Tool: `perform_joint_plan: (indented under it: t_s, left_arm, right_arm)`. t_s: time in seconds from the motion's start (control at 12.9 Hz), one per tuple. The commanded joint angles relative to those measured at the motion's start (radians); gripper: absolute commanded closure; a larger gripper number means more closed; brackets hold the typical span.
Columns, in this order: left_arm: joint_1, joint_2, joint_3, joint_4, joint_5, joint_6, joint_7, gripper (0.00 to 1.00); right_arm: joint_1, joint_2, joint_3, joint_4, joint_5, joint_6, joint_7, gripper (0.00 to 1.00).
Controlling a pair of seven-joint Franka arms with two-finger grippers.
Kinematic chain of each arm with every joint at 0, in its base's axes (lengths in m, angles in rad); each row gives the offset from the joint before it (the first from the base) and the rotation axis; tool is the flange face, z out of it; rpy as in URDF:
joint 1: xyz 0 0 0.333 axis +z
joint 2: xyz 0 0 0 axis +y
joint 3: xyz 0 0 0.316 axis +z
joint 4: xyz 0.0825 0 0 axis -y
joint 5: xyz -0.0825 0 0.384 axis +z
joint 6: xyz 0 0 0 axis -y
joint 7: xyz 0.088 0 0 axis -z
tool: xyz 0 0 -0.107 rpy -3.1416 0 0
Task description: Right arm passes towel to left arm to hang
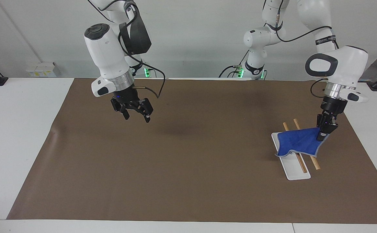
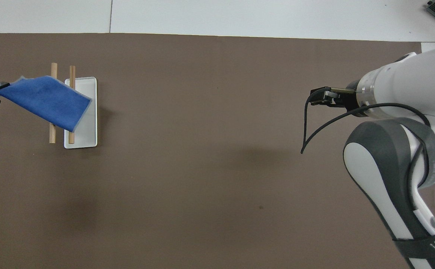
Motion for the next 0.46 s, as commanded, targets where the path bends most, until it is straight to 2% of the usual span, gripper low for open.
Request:
perform_joint_plan:
  t_s: [0.0, 0.15, 0.39]
  left_arm:
    - [0.018, 0.028, -0.012, 0.024, -0.011, 0.019, 0.02, 1.0]
    - [0.015, 0.037, -0.012, 0.002, -0.009, 0.043, 0.016, 1.0]
    - [-0.01, 0.019, -0.013, -0.072, -0.009, 0.043, 0.003, 1.0]
  right_arm:
    - [-0.057, -0.037, 0.007, -0.02, -0.023, -0.028, -0.116, 0.0]
    - [-0.042, -0.048, -0.038, -0.008, -0.023, -0.059, -0.14, 0.0]
    - [0.061, -0.061, -0.158, -0.017, -0.024, -0.111, -0.153, 0.0]
